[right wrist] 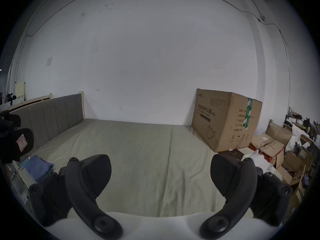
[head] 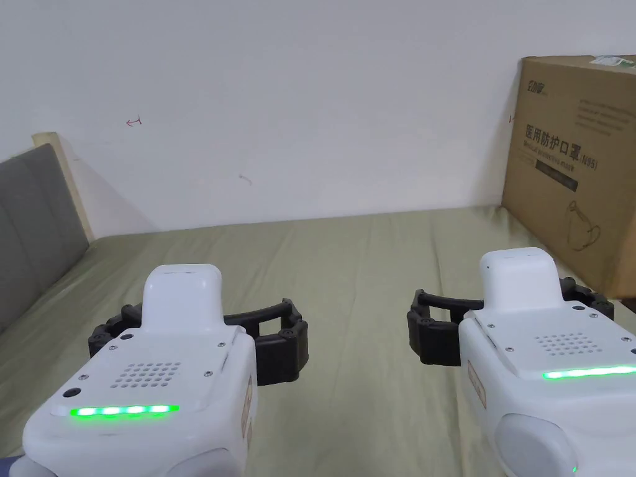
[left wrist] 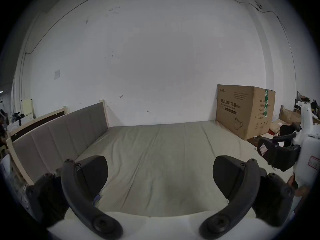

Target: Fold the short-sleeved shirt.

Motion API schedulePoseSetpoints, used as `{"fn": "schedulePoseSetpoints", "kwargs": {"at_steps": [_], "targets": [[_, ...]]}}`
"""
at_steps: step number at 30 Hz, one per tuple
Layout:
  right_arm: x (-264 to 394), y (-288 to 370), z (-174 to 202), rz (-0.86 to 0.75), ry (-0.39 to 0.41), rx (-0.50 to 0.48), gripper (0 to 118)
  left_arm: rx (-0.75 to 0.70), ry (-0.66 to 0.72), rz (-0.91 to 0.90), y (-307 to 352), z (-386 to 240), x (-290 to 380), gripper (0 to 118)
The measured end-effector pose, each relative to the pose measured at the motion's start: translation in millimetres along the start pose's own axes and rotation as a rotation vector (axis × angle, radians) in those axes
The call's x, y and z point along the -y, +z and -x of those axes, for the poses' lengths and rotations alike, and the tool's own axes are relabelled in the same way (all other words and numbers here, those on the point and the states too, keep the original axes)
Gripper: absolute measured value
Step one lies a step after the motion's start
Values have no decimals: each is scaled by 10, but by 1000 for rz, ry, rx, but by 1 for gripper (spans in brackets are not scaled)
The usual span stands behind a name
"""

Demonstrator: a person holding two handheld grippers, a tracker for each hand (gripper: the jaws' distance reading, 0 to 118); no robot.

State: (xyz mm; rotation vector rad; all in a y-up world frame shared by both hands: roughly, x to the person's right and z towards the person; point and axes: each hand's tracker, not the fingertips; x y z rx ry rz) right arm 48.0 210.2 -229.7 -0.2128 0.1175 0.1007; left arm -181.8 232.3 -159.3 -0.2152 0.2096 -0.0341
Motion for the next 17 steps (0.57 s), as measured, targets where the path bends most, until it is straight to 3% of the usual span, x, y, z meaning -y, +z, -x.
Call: {"fn": "schedulePoseSetpoints", "kwargs": {"at_steps": [17], "targets": [[21,18,-48,-4,-29,-16,115,-2,-19,-59,65,-28,42,116]]}}
